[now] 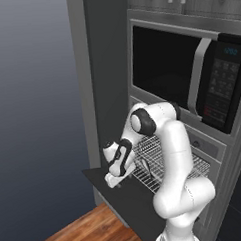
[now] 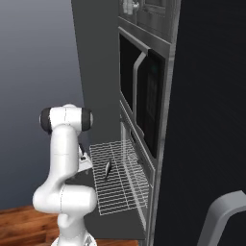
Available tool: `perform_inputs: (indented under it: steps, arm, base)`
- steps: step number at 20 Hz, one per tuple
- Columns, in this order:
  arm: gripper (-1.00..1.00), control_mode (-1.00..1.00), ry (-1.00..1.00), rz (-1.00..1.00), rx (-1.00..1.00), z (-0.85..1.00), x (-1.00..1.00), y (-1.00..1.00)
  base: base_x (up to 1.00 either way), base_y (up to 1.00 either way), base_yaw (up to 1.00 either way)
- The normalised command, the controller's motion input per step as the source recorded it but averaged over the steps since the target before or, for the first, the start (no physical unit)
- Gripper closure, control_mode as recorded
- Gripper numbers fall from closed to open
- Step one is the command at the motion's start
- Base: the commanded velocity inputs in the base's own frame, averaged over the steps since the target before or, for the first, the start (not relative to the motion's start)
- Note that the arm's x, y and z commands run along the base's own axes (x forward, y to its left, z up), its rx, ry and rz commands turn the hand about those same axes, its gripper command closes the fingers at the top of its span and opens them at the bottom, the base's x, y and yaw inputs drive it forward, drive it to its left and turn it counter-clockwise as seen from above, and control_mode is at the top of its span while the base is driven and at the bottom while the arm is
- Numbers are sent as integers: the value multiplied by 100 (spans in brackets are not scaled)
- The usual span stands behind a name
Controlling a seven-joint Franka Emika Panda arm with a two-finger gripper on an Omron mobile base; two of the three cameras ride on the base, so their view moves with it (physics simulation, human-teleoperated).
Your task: Place the fish on the top rack of the oven, and slide the tray back inside. Close the oven door.
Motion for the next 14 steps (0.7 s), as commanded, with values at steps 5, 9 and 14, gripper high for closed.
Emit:
perform_inputs:
  steps: [5,9,14]
  arm:
    - [-100,-100,4,2,0,-71,32,0]
    - [-100,-100,8,3,0,-64,42,0]
    - [-100,-100,1,0,-2,-22,24,-31]
  base:
    - [0,0,0]
    - [0,0,0]
    - [0,0,0]
